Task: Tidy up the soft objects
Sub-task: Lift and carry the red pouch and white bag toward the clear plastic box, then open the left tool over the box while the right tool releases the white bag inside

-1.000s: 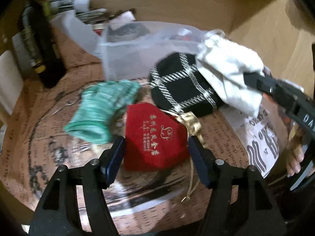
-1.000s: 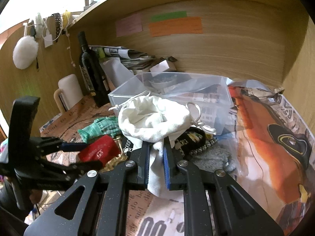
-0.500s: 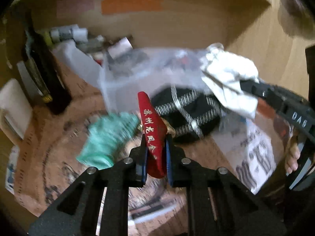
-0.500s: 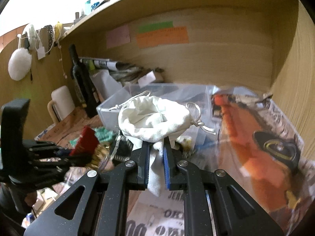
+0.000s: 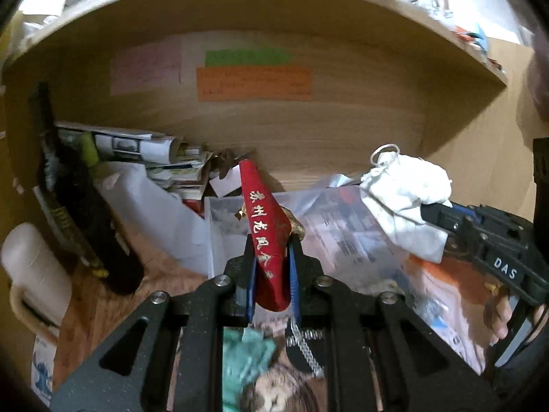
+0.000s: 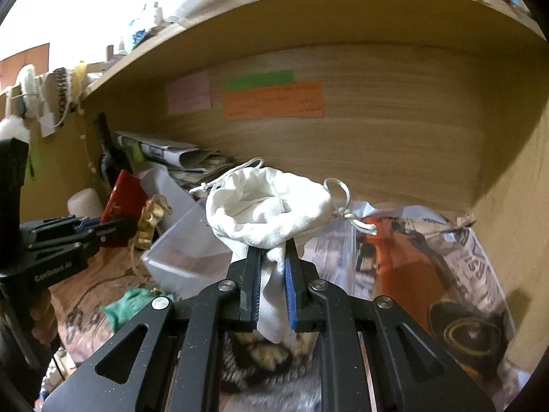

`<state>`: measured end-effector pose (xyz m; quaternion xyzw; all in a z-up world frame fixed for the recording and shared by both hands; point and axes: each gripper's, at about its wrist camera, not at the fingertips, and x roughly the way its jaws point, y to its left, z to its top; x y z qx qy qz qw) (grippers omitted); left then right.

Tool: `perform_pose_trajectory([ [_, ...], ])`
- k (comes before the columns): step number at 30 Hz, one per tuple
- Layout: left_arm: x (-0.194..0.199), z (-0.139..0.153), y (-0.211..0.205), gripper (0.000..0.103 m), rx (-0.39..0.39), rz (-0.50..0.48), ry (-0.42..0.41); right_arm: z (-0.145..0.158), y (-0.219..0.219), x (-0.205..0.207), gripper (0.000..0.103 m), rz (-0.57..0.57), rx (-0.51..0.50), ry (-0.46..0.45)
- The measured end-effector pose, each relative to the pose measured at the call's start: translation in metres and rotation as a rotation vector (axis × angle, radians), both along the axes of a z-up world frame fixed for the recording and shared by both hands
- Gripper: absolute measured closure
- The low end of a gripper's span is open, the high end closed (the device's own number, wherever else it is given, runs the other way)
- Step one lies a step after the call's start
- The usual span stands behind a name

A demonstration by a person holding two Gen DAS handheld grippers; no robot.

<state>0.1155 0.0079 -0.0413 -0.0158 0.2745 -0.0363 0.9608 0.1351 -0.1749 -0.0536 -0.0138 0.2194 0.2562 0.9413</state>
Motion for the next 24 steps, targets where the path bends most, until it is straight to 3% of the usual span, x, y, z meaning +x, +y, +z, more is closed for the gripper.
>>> perform_pose_trajectory([
  [6,0.052,-0.014,0.004,0.088,-0.007,-0.006,0.085,-0.007,0.013,0.039,0.092,0.006,-0.047,0.067],
  [17,0.113,-0.062,0.005,0.088,-0.019,-0.062,0.317,-0.056,0.037,0.092,0.092,0.038,-0.176,0.262],
  [22,0.121,-0.069,0.0,0.086,0.029,-0.078,0.326,-0.067,0.044,0.1,0.092,0.048,-0.209,0.305],
  [24,0.118,-0.069,-0.003,0.079,0.032,-0.086,0.33,-0.068,0.045,0.1,0.092,0.043,-0.224,0.303],
])
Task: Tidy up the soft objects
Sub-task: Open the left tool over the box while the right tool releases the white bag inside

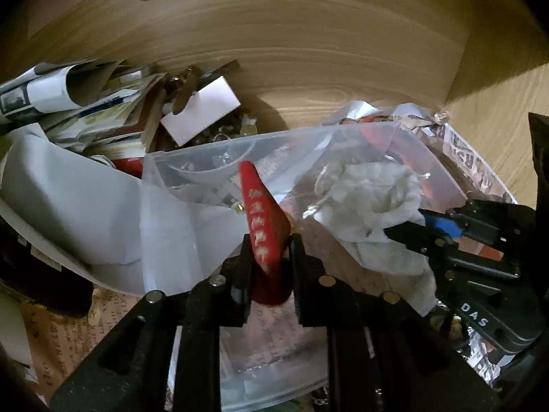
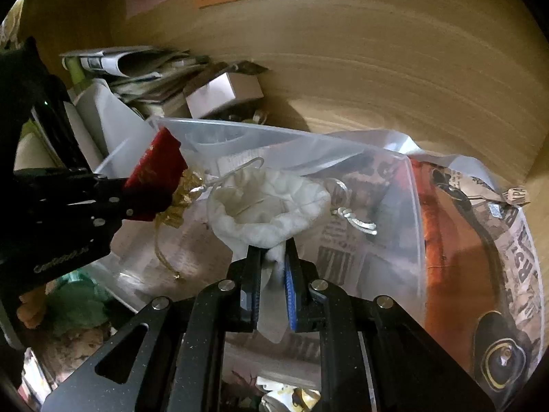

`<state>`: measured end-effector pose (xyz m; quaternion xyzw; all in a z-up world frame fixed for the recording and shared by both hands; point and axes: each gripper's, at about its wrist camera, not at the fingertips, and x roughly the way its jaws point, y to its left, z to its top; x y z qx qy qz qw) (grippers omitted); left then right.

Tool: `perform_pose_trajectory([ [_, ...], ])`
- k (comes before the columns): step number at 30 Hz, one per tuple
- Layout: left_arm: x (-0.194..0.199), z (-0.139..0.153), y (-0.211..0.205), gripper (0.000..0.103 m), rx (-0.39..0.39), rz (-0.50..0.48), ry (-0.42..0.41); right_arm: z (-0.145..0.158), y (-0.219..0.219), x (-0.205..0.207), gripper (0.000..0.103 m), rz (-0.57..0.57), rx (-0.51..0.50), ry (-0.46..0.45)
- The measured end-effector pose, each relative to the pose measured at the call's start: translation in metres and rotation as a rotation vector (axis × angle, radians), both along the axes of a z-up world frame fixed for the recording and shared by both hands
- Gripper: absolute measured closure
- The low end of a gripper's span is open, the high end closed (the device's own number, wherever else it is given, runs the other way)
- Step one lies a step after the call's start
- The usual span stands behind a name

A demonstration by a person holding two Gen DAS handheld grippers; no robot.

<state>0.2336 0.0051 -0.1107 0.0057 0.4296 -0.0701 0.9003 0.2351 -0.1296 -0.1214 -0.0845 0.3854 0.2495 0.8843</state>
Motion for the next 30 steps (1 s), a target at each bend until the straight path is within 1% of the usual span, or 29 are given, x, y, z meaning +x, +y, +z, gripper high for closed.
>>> perform_pose_trajectory([
  [1,-0.001,0.0,0.0,0.078,-0.002,-0.004,0.0,0.0,0.0,0.001,0.09,0.002,-0.003,-0.002],
  [2,0.0,0.0,-0.001,0.075,-0.001,-0.008,-0.001,0.001,0.001,0.0,0.086,0.003,-0.007,-0.004],
  [3,-0.002,0.001,-0.001,0.068,0.003,-0.005,-0.006,0.002,0.001,-0.001,0.083,0.003,-0.008,-0.011],
  [4,-0.002,0.003,0.0,0.064,0.004,0.0,-0.014,0.005,0.0,-0.003,0.077,0.001,-0.006,-0.023],
  [5,-0.005,0.007,0.002,0.058,0.0,0.003,-0.029,0.007,-0.001,-0.005,0.07,-0.001,-0.003,-0.033],
  [6,-0.008,0.01,0.004,0.054,-0.003,0.005,-0.043,0.011,-0.003,-0.007,0.068,-0.003,0.002,-0.045],
  [7,-0.012,0.014,0.006,0.052,-0.005,0.008,-0.058,0.015,-0.004,-0.01,0.065,-0.003,0.009,-0.059],
  [10,-0.028,0.03,0.009,0.048,0.006,0.02,-0.116,0.028,-0.008,-0.024,0.061,-0.001,0.026,-0.105],
  [12,-0.041,0.041,0.014,0.039,0.013,0.029,-0.155,0.037,-0.011,-0.035,0.058,0.003,0.037,-0.142],
  [13,-0.048,0.047,0.016,0.036,0.014,0.034,-0.177,0.042,-0.012,-0.042,0.056,0.008,0.043,-0.162],
  [14,-0.057,0.053,0.019,0.03,0.015,0.039,-0.201,0.047,-0.014,-0.05,0.055,0.014,0.049,-0.184],
  [15,-0.063,0.057,0.02,0.026,0.016,0.043,-0.217,0.051,-0.013,-0.056,0.051,0.016,0.052,-0.199],
  [16,-0.07,0.06,0.023,0.024,0.016,0.046,-0.234,0.054,-0.014,-0.064,0.048,0.022,0.061,-0.216],
  [18,-0.085,0.065,0.028,0.015,0.027,0.05,-0.26,0.057,-0.015,-0.075,0.046,0.036,0.077,-0.232],
  [20,-0.1,0.068,0.033,0.009,0.038,0.056,-0.28,0.058,-0.016,-0.087,0.044,0.049,0.091,-0.243],
  [21,-0.106,0.068,0.036,0.006,0.043,0.06,-0.284,0.057,-0.016,-0.092,0.044,0.052,0.094,-0.247],
  [24,-0.12,0.062,0.041,0.004,0.058,0.063,-0.276,0.05,-0.014,-0.103,0.044,0.064,0.099,-0.241],
  [30,-0.131,0.028,0.048,0.004,0.044,0.056,-0.178,0.024,-0.013,-0.117,0.044,0.079,0.095,-0.185],
])
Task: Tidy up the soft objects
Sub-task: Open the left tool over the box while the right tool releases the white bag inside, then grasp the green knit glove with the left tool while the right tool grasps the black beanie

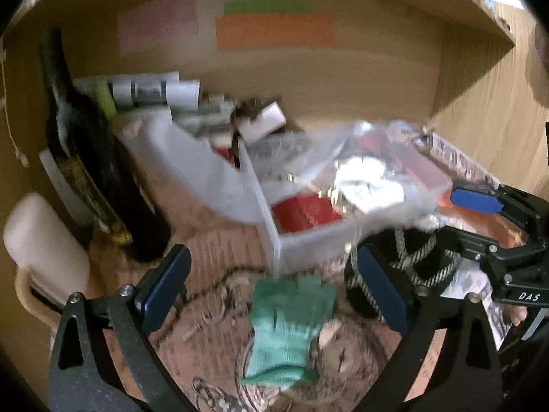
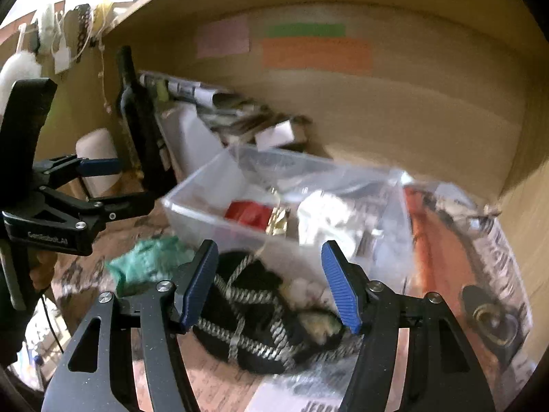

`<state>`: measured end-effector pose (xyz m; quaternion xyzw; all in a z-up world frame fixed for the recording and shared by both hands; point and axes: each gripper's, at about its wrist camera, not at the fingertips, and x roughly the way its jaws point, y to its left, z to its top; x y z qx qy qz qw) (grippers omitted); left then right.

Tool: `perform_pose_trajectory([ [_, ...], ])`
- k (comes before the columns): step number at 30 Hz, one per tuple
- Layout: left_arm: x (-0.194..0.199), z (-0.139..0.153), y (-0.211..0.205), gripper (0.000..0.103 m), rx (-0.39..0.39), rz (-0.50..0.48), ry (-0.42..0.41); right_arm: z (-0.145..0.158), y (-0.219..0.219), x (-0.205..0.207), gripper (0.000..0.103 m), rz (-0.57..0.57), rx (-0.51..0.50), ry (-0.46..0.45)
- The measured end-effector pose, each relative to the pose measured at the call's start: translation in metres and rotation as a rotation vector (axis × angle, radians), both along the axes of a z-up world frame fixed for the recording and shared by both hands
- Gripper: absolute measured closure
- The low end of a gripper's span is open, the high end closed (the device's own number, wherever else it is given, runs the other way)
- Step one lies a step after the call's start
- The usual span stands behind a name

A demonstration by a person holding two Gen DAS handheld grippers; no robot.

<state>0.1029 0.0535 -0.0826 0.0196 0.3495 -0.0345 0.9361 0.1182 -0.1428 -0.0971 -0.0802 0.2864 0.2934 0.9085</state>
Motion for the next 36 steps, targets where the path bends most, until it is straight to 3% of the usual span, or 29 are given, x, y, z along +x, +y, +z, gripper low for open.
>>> perform_pose_trajectory([
  [6,0.0,-0.041,-0.001,0.004,-0.013,0.003,0.095,-0.028,0.0,0.001,0.046,-0.004,-0.02,0.083],
  [8,-0.001,-0.052,-0.001,0.004,-0.017,-0.002,0.123,-0.032,0.0,0.002,0.057,-0.009,-0.027,0.091],
  [10,-0.004,-0.06,-0.003,0.007,-0.019,-0.002,0.135,-0.033,0.001,0.003,0.061,-0.011,-0.036,0.087],
  [13,-0.007,-0.068,-0.005,0.021,-0.023,-0.013,0.156,-0.034,0.004,0.002,0.066,-0.005,-0.054,0.077],
  [17,-0.009,-0.074,-0.008,0.047,-0.036,-0.031,0.183,-0.037,0.009,-0.003,0.083,0.02,-0.07,0.066],
  [26,-0.028,-0.06,-0.004,0.073,-0.063,-0.023,0.142,-0.022,0.007,-0.022,0.088,0.048,-0.039,0.014],
  [36,-0.057,-0.002,-0.007,0.075,-0.067,-0.013,-0.029,0.023,-0.011,-0.038,0.089,0.031,0.065,-0.108],
])
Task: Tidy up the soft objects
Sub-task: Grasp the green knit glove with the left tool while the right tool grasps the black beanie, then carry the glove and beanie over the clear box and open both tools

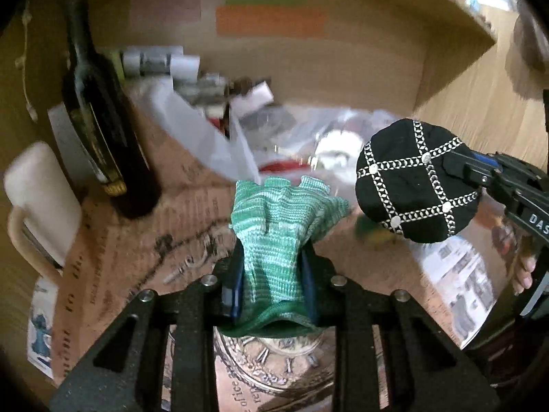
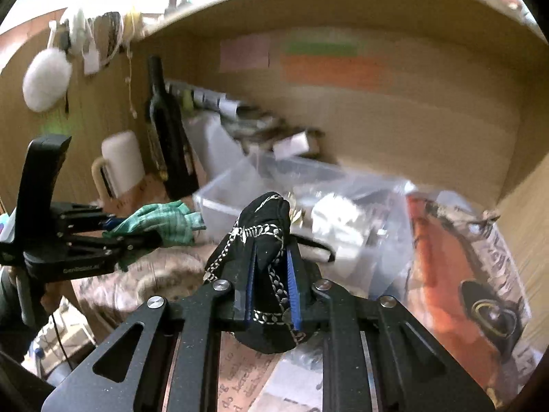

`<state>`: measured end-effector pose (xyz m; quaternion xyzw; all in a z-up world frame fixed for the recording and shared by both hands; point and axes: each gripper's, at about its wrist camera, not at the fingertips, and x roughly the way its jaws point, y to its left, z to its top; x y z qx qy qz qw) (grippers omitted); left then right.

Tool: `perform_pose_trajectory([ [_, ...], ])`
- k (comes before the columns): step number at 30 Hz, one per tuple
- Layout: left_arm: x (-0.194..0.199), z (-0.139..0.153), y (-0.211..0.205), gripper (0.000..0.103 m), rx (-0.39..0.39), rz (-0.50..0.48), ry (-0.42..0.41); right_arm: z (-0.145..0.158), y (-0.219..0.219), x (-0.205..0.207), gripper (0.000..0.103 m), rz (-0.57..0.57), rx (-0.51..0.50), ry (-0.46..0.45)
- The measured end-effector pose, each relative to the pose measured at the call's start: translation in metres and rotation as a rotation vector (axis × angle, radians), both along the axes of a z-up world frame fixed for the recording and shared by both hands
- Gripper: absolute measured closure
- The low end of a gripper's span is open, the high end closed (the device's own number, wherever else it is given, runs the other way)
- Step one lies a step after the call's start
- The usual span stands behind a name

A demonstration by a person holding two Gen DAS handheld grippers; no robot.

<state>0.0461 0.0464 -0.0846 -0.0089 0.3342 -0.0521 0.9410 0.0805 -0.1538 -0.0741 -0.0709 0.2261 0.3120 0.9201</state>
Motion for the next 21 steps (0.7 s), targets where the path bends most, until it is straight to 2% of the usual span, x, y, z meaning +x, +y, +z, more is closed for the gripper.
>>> perform_pose_trajectory([
  [5,0.001,0.028,-0.001,0.075,-0.006,0.017,-0.088,0.024,-0.008,0.003,0.089,-0.039,0.047,-0.072],
  [11,0.025,0.046,-0.004,0.075,-0.018,0.028,-0.124,0.044,-0.009,0.018,0.089,-0.085,0.077,-0.131],
  [14,0.044,0.05,-0.005,0.075,-0.021,0.036,-0.123,0.048,-0.007,0.029,0.089,-0.106,0.084,-0.145],
  [21,0.099,0.043,-0.008,0.075,-0.034,0.042,-0.056,0.042,0.007,0.064,0.089,-0.133,0.078,-0.119],
])
